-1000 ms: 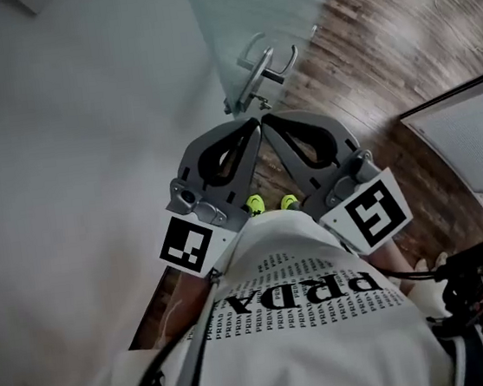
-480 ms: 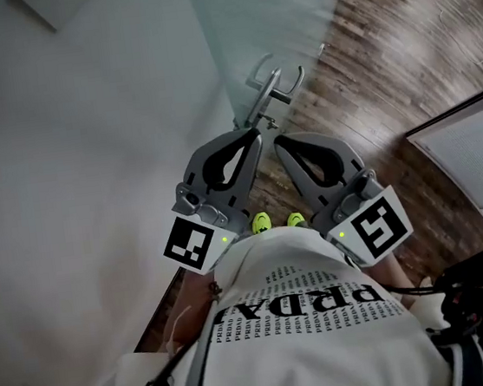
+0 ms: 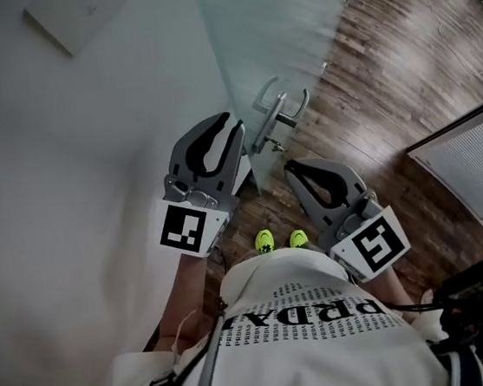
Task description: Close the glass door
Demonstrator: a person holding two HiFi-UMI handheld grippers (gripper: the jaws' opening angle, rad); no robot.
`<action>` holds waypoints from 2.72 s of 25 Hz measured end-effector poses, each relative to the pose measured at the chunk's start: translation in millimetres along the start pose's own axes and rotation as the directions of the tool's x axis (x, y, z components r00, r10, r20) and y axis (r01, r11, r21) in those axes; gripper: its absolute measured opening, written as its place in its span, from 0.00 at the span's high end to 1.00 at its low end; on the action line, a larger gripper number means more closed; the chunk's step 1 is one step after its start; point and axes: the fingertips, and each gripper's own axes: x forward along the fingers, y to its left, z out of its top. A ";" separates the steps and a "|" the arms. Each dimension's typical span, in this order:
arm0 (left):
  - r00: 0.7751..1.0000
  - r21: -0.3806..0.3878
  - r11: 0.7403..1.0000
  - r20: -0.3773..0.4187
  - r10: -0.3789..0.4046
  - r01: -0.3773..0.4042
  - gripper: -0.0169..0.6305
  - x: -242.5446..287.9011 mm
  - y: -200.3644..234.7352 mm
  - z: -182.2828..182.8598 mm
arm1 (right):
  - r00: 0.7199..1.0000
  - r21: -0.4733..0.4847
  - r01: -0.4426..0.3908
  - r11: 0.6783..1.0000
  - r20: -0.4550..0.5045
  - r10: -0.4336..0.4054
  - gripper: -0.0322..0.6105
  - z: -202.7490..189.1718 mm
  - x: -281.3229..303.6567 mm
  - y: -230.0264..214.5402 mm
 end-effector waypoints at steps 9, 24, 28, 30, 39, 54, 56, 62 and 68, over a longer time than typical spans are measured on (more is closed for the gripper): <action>0.998 0.041 0.998 -0.040 -0.051 0.052 0.86 18.7 -2.4 -1.9 | 0.999 0.000 0.018 1.000 -0.032 -0.018 0.95 -2.9 2.6 -1.7; 0.997 -0.049 0.997 -0.023 -0.069 0.068 0.91 29.6 1.3 -3.9 | 0.995 0.025 0.080 0.997 -0.061 -0.078 0.95 -13.4 3.8 -6.4; 0.994 -0.068 0.992 0.000 -0.105 0.105 0.91 29.4 2.2 -9.9 | 0.990 0.026 0.114 0.993 -0.081 -0.112 0.95 -21.5 11.0 -6.8; 0.991 -0.076 0.988 0.009 -0.131 0.131 0.91 30.9 -0.4 -13.1 | 0.987 0.027 0.133 0.991 -0.090 -0.130 0.95 -25.5 14.3 -9.5; 0.985 -0.085 0.982 0.020 -0.170 0.171 0.91 37.5 -70.4 7.4 | 0.982 0.026 0.174 0.984 -0.075 -0.172 0.95 -24.7 -38.5 -24.2; 0.998 -0.042 0.999 -0.049 -0.025 0.023 0.91 47.8 -198.2 55.5 | 0.999 -0.039 0.002 0.999 -0.047 -0.004 0.95 -4.2 -172.6 -51.6; 0.999 -0.036 0.999 -0.047 -0.015 0.013 0.91 41.4 -209.2 58.6 | 0.999 -0.047 -0.014 0.999 -0.041 0.012 0.95 -4.3 -181.4 -45.6; 0.997 -0.052 0.997 -0.038 -0.063 0.061 0.91 61.8 -224.5 44.6 | 0.998 -0.038 0.040 0.998 -0.053 -0.042 0.95 -23.8 -182.9 -67.8; 0.982 -0.085 0.980 -0.052 -0.182 0.177 0.90 108.0 -256.2 60.4 | 0.982 -0.028 0.163 0.986 -0.093 -0.165 0.91 -15.2 -208.5 -111.7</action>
